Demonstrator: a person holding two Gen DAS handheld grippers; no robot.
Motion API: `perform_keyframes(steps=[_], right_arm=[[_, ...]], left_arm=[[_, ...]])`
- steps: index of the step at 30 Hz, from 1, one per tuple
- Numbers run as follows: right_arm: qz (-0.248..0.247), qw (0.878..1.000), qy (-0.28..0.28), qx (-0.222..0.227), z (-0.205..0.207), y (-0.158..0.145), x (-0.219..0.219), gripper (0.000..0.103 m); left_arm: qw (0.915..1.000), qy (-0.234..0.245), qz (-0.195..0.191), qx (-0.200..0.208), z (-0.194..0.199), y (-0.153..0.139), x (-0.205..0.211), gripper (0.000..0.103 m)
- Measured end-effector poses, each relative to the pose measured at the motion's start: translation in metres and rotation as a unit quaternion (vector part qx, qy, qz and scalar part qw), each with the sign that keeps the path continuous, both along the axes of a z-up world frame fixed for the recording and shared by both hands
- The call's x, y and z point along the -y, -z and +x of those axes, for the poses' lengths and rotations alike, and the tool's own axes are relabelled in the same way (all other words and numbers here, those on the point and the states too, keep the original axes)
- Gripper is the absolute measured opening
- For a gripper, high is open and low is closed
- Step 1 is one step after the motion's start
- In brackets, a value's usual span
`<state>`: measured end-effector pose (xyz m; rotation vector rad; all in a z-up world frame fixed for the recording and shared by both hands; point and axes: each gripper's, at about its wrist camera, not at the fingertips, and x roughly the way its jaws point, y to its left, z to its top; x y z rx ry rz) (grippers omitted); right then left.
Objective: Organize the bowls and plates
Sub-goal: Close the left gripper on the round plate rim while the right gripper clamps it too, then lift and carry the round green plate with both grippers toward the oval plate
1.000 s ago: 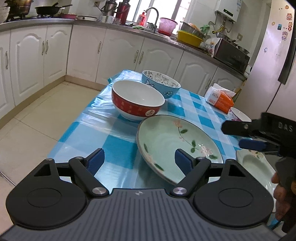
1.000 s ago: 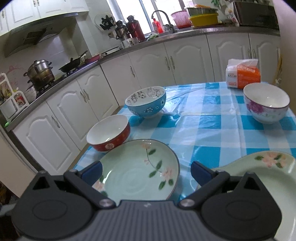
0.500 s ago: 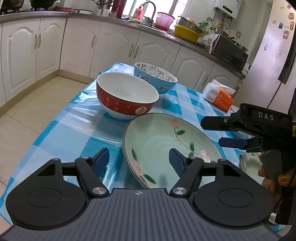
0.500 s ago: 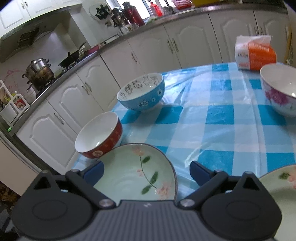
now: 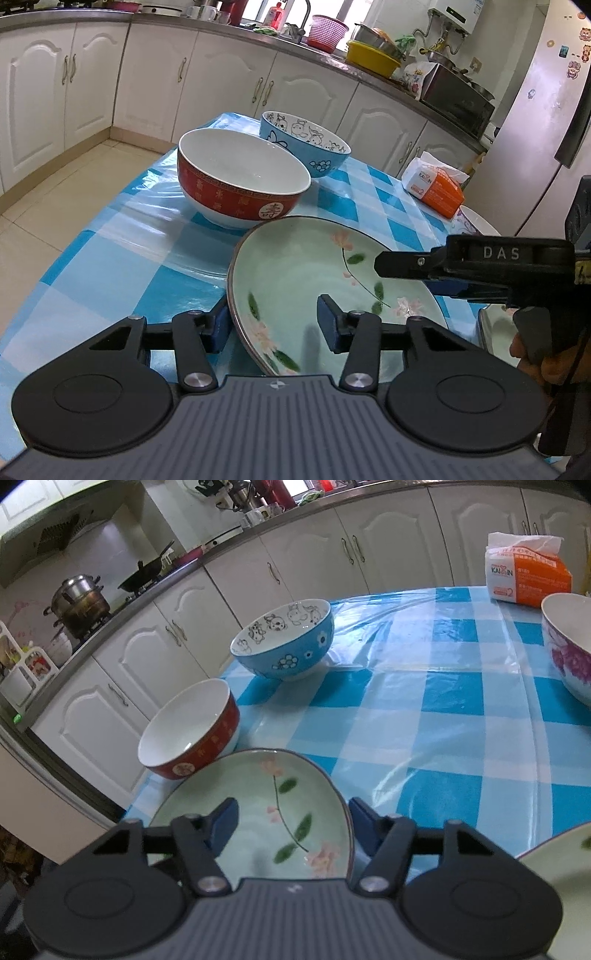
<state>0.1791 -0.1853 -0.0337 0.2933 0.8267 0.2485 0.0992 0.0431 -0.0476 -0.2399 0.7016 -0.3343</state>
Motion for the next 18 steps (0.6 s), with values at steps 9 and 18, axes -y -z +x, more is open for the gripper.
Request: perform_keyframes(steps=[9, 18], right_arm=[[-0.004, 1.000, -0.001, -0.005, 0.0013, 0.0042, 0.0038, 0.052], [-0.043, 0.999, 0.002, -0.008, 0.0014, 0.0084, 0.0007, 0.028]], left_arm=[[1.0000, -0.004, 0.003, 0.003, -0.0001, 0.0003, 0.0022, 0.055], [0.9998, -0.017, 0.006, 0.008, -0.0012, 0.0021, 0.0040, 0.048]])
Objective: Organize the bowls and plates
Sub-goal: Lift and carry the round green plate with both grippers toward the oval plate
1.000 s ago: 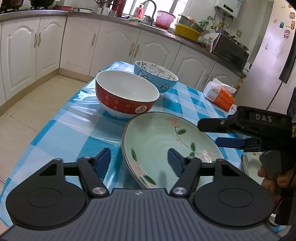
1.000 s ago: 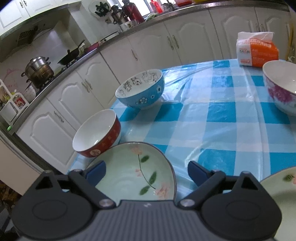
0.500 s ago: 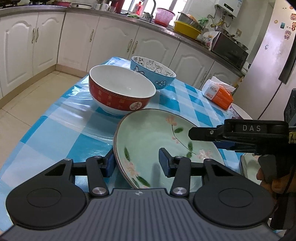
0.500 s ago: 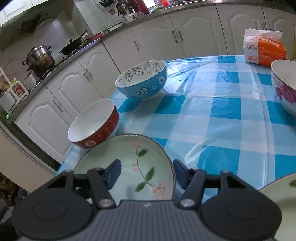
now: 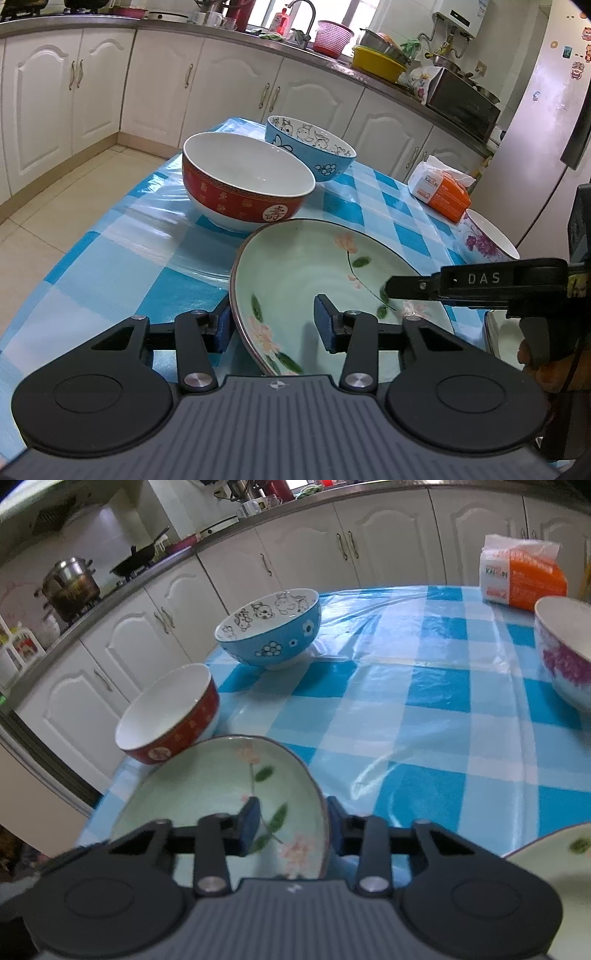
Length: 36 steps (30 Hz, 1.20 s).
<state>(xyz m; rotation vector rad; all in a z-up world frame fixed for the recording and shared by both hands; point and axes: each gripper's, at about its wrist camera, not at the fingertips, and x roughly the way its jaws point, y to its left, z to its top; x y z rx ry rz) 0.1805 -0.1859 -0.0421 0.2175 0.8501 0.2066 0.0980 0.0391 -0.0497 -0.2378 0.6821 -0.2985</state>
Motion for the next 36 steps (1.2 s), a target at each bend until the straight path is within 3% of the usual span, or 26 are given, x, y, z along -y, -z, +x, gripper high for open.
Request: perform_keyframes(steps=[5, 12, 22, 36], right_arm=[[0.002, 1.000, 0.008, -0.002, 0.000, 0.001, 0.005, 0.021], [0.018, 1.000, 0.022, 0.000, -0.002, -0.001, 0.008, 0.022], [0.026, 0.999, 0.017, 0.023, -0.013, -0.012, 0.006, 0.020], [0.058, 0.995, 0.044, 0.063, -0.050, -0.046, 0.022, 0.019]], left_arm=[[0.9999, -0.010, 0.003, 0.000, 0.000, 0.001, -0.002, 0.035], [0.9999, -0.016, -0.003, 0.000, 0.000, 0.001, -0.004, 0.030], [0.9993, -0.023, -0.021, 0.018, -0.009, -0.009, -0.009, 0.029], [0.9984, 0.005, -0.029, 0.048, -0.026, -0.040, 0.004, 0.029]])
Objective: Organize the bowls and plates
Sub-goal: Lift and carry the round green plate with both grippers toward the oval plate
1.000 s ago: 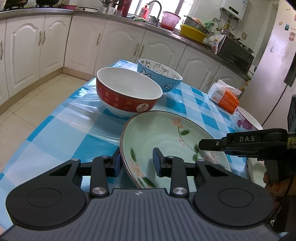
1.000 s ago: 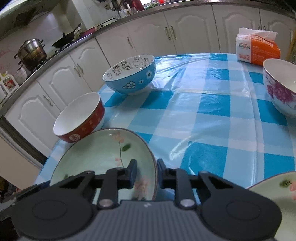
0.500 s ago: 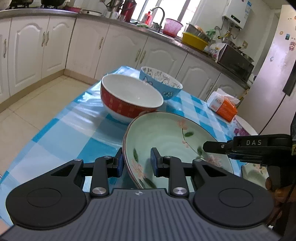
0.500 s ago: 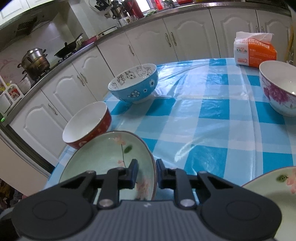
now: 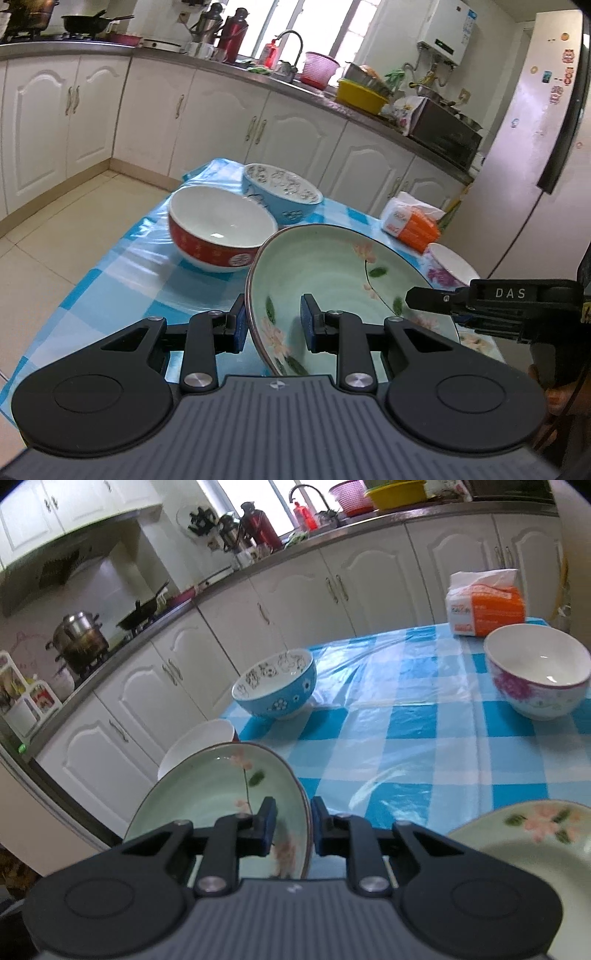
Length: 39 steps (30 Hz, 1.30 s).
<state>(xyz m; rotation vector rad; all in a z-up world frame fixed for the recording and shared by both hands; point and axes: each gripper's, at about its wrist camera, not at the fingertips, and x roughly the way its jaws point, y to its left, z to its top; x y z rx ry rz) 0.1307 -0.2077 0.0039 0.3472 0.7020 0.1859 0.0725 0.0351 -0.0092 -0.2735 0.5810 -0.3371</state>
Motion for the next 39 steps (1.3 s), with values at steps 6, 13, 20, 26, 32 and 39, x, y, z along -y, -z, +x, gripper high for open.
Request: perform_keyframes(steps=[6, 13, 20, 26, 32, 39], right_arm=[[0.021, 0.999, 0.027, 0.016, -0.027, -0.012, 0.020, 0.019], [0.051, 0.996, 0.070, 0.036, -0.067, -0.022, 0.053, 0.019], [0.053, 0.991, 0.114, 0.051, -0.103, -0.026, 0.087, 0.019], [0.055, 0.986, 0.149, 0.048, -0.125, -0.014, 0.116, 0.020], [0.070, 0.982, 0.169, 0.040, -0.137, 0.004, 0.136, 0.020], [0.078, 0.981, 0.176, 0.035, -0.140, 0.018, 0.147, 0.020]], left_arm=[[0.9995, 0.026, 0.004, 0.017, -0.011, -0.014, 0.019, 0.029], [0.9979, 0.062, 0.007, 0.018, -0.020, -0.015, 0.049, 0.029], [0.9944, 0.104, 0.018, 0.004, -0.026, -0.006, 0.084, 0.029], [0.9915, 0.125, 0.034, -0.005, -0.023, 0.006, 0.108, 0.029], [0.9897, 0.132, 0.056, -0.011, -0.020, 0.017, 0.130, 0.029], [0.9888, 0.129, 0.073, -0.015, -0.023, 0.021, 0.143, 0.029]])
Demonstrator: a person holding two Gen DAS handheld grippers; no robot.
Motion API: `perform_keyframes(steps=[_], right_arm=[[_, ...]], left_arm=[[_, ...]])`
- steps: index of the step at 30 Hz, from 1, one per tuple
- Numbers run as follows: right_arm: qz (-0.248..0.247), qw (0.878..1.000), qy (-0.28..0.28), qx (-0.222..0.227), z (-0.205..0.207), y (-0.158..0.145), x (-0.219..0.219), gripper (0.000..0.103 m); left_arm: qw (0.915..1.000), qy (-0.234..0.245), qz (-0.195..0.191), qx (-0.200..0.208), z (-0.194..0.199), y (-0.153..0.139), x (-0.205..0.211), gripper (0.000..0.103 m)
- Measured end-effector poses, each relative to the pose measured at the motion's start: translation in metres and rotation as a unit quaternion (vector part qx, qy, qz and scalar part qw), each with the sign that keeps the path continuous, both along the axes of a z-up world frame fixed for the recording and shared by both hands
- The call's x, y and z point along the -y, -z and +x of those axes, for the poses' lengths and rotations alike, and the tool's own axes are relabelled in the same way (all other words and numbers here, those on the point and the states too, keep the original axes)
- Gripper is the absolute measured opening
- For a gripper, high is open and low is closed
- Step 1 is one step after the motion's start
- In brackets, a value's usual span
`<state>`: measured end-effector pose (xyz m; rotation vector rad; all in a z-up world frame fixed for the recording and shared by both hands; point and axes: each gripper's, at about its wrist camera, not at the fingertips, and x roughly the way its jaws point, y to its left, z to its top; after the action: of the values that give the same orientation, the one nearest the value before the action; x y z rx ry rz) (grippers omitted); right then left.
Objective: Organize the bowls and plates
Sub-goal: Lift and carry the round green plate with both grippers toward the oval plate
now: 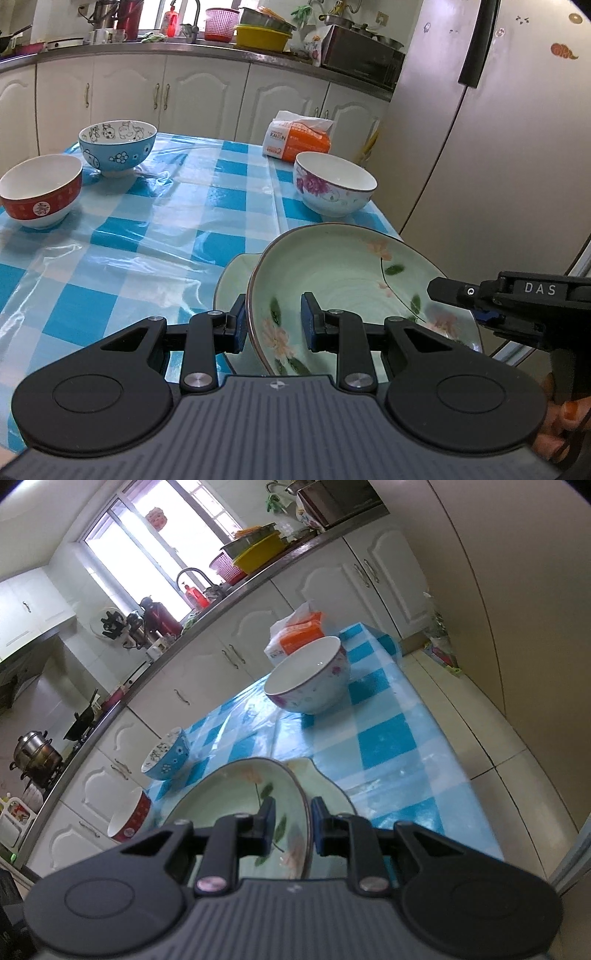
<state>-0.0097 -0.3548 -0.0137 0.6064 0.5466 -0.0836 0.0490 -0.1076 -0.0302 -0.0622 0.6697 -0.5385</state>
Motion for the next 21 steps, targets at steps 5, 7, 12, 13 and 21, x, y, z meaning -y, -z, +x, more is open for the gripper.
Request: perform_keyframes(steps=[5, 7, 12, 13, 21], right_arm=[[0.004, 1.000, -0.001, -0.001, 0.000, 0.008, 0.003, 0.020], [0.002, 1.000, -0.002, -0.002, 0.000, 0.010, 0.003, 0.021], [-0.003, 1.000, -0.001, -0.002, 0.002, 0.012, 0.002, 0.021], [-0.006, 1.000, -0.002, -0.002, 0.002, 0.012, 0.002, 0.021], [-0.034, 0.999, -0.004, 0.016, 0.001, 0.012, -0.004, 0.036]], left_arm=[[0.9999, -0.004, 0.012, 0.000, -0.003, 0.002, 0.001, 0.029], [0.9998, -0.003, 0.018, 0.007, -0.003, 0.003, 0.003, 0.029], [0.9993, -0.004, 0.031, 0.022, -0.006, 0.002, 0.005, 0.029], [0.9990, -0.004, 0.035, 0.026, -0.007, 0.002, 0.005, 0.030], [0.9963, 0.001, 0.050, 0.070, -0.017, -0.003, 0.008, 0.033]])
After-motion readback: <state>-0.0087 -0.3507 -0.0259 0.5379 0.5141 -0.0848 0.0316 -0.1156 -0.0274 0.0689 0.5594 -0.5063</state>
